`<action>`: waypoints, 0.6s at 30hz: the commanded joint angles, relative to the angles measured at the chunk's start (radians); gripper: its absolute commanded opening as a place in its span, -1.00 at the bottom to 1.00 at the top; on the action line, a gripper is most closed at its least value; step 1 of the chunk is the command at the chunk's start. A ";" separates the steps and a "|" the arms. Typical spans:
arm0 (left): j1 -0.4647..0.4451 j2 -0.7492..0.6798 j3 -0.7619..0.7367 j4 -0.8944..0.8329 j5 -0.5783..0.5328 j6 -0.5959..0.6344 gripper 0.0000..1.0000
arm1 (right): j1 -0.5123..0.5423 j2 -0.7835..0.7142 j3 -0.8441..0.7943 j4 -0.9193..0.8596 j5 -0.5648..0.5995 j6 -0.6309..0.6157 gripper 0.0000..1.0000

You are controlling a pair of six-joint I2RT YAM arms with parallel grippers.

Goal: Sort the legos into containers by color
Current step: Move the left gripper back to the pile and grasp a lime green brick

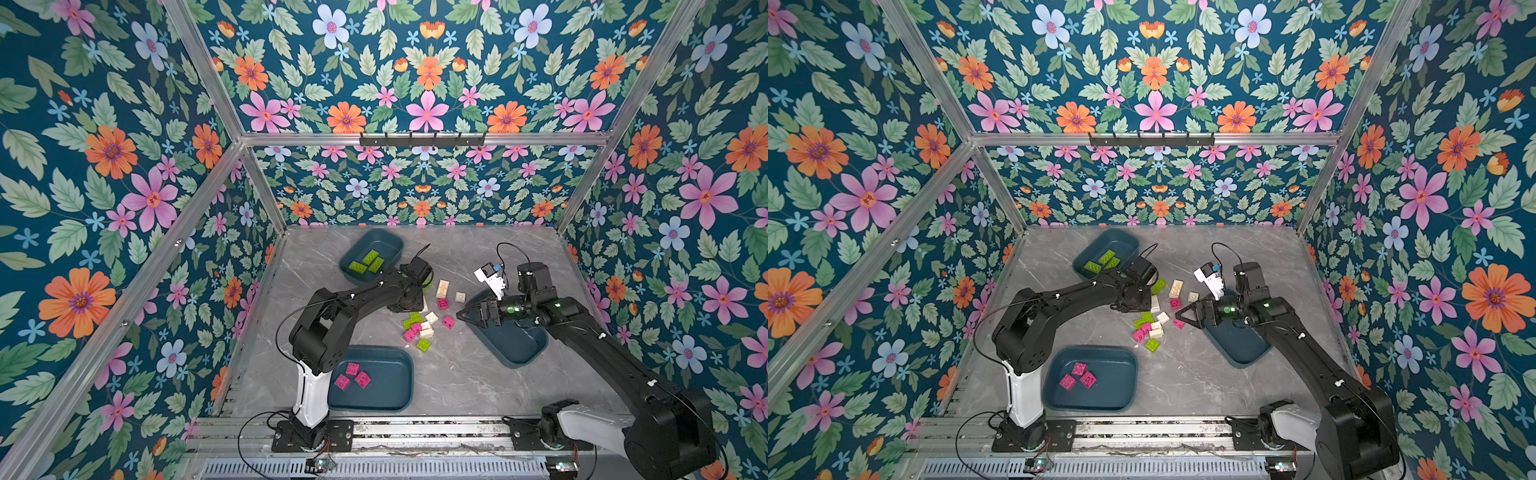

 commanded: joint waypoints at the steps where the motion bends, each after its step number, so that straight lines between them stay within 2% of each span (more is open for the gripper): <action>1: 0.001 0.016 0.001 0.012 0.008 -0.015 0.03 | -0.006 -0.005 -0.005 -0.010 -0.011 -0.012 0.98; 18: 0.001 0.071 0.019 0.034 0.027 -0.011 0.08 | -0.026 -0.020 -0.021 -0.020 -0.022 -0.018 0.98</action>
